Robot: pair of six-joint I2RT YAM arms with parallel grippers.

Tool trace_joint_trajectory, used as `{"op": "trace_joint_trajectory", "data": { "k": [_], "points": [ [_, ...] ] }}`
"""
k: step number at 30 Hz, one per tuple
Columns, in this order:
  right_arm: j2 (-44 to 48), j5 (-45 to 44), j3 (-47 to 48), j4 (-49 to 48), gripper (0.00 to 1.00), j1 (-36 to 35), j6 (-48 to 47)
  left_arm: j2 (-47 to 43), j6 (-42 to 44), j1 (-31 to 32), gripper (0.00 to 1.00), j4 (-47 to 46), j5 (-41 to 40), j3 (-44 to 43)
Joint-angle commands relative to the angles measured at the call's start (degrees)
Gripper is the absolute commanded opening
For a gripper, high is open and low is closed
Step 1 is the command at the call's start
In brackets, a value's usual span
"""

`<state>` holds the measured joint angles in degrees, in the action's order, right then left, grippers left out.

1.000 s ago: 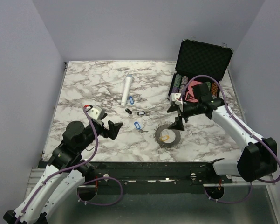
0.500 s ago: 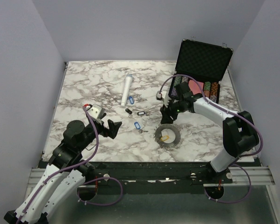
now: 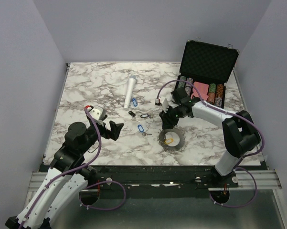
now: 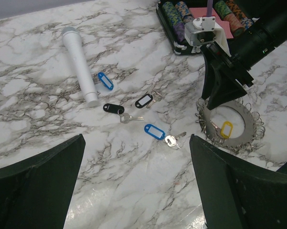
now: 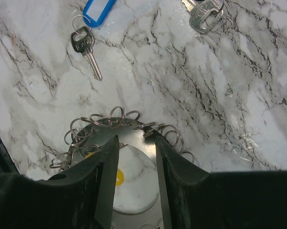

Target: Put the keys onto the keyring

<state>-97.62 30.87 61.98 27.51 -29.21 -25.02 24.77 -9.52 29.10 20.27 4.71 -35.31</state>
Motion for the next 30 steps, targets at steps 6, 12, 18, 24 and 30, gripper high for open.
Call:
{"op": "trace_joint_trajectory", "data": {
  "k": [6, 12, 18, 24, 30],
  "points": [
    [-1.6, -3.5, 0.3, -0.9, 0.41, -1.2, 1.3, 0.3, -0.1, -0.7, 0.99, -0.1, 0.3, -0.2],
    [-2.0, -4.4, 0.3, -1.1, 0.40, -1.5, 1.7, 0.2, -0.1, -0.9, 0.99, -0.2, 0.3, -0.3],
    [-3.1, -4.9, 0.3, -0.9, 0.38, -2.1, 1.9, 0.1, -0.3, -0.9, 0.99, -0.2, 0.3, -0.1],
    [-3.4, -5.5, 0.4, -0.9, 0.37, -2.3, 1.9, 0.2, -0.2, -1.0, 0.99, -0.2, 0.3, -0.1],
    [-3.9, -6.4, 0.5, -1.3, 0.36, -2.6, 2.4, 0.2, -0.2, -1.0, 0.99, -0.3, 0.5, -0.2]
  ]
}}
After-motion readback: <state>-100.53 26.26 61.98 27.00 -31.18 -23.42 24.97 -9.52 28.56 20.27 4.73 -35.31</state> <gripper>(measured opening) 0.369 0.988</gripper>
